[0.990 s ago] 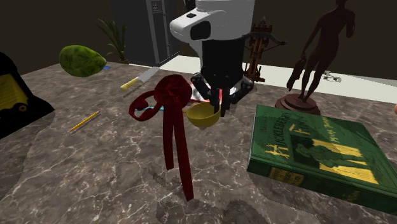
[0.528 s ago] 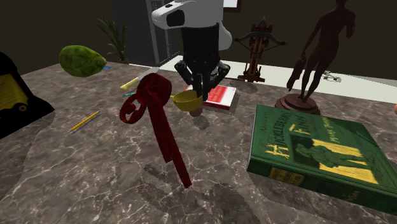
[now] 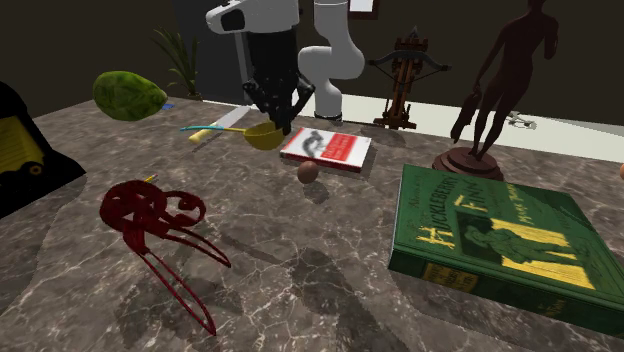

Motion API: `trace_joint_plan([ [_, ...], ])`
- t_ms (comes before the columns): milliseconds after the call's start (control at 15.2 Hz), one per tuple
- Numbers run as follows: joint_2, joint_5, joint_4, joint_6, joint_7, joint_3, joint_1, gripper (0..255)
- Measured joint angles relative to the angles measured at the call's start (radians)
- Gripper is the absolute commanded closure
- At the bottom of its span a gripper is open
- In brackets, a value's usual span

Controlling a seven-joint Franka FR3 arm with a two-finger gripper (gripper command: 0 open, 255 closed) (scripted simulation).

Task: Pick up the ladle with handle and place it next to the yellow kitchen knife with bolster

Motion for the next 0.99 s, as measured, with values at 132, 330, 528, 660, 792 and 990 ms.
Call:
trace_joint_plan([
  [132,-0.062,0.003,-0.083,0.019,-0.041,-0.017,-0.023,255],
  [330,-0.128,0.004,-0.166,0.034,-0.09,-0.041,-0.048,255],
  [528,-0.198,0.001,-0.242,0.04,-0.149,-0.071,-0.077,255],
  [660,-0.246,-0.005,-0.291,0.039,-0.193,-0.095,-0.099,255],
  [792,-0.274,-0.012,-0.326,0.045,-0.235,-0.12,-0.119,255],
  [990,-0.329,-0.026,-0.394,0.057,-0.297,-0.157,-0.15,255],
])
